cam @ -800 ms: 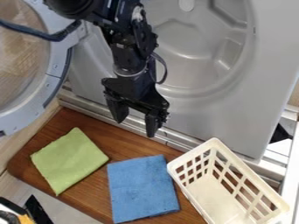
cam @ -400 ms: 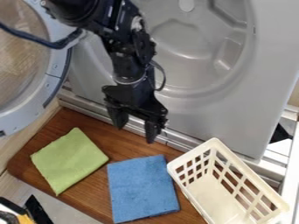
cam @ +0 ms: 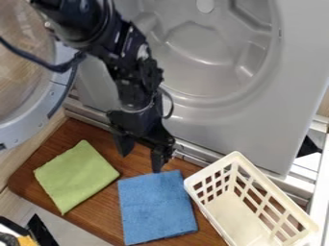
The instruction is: Moved the blue blanket on the top right side of the green blanket
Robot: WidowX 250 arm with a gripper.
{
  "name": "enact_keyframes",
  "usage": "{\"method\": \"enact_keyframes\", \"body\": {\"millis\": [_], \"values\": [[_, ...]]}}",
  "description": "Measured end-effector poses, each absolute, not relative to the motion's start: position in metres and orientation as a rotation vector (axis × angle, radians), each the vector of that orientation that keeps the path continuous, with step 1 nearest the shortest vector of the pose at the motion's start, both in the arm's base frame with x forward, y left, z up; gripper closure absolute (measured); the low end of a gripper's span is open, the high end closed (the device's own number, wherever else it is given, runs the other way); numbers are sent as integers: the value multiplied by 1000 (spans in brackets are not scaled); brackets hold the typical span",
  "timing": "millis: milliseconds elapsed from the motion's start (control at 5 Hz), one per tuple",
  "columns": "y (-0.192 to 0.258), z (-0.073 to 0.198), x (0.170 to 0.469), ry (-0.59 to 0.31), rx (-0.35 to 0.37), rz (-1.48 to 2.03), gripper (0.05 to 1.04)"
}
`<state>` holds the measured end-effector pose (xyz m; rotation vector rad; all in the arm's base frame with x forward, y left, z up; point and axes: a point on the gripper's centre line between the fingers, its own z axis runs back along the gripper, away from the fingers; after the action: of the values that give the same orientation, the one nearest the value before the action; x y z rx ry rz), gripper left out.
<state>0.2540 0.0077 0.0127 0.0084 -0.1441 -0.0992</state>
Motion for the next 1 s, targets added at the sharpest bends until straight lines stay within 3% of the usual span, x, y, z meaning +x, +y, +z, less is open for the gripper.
{"method": "enact_keyframes", "body": {"millis": [400,1000], "values": [[4,-24,239,-128,-16,-130,84],[-7,-57,240,-190,-4,-168,84]]}}
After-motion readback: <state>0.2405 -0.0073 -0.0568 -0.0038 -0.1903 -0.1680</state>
